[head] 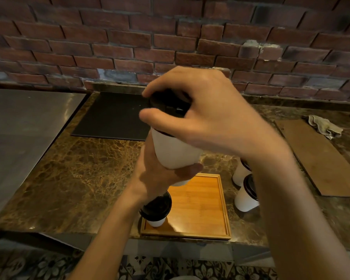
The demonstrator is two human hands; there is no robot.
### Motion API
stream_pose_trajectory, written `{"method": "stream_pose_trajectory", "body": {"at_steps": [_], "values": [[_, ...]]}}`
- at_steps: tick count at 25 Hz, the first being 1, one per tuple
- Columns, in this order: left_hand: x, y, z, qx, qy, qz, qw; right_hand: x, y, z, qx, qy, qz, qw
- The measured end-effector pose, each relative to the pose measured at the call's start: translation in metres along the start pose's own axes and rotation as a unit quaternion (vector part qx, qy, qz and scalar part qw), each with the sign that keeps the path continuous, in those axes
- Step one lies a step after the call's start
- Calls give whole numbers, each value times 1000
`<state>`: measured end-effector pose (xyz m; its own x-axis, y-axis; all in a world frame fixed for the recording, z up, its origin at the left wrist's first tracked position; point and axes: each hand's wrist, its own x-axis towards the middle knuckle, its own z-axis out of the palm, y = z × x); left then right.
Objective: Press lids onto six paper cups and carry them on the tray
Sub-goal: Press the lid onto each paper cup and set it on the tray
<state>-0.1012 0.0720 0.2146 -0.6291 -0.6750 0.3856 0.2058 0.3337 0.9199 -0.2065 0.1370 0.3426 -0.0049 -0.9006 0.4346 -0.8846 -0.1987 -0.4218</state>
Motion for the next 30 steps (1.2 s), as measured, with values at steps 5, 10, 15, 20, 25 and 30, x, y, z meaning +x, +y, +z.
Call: {"method": "stream_pose_trajectory", "body": {"at_steps": [5, 10, 15, 20, 25, 30], "values": [[0, -1, -8, -41, -91, -33, 994, 0, 27, -16, 200, -125, -95, 967], [-7, -4, -1, -13, -52, -25, 998, -4, 11, -8, 104, -88, -24, 990], [-2, -3, 10, 22, 28, 23, 999, -7, -15, 28, -145, 116, 107, 977], [5, 7, -10, -46, -57, -17, 997, 3, 1, -4, 61, 81, 81, 992], [11, 6, -7, -18, -51, -19, 998, 8, -1, -9, -1, 37, 21, 999], [14, 8, 6, 34, -20, 9, 999, 21, -17, 18, -289, 76, 98, 949]]}}
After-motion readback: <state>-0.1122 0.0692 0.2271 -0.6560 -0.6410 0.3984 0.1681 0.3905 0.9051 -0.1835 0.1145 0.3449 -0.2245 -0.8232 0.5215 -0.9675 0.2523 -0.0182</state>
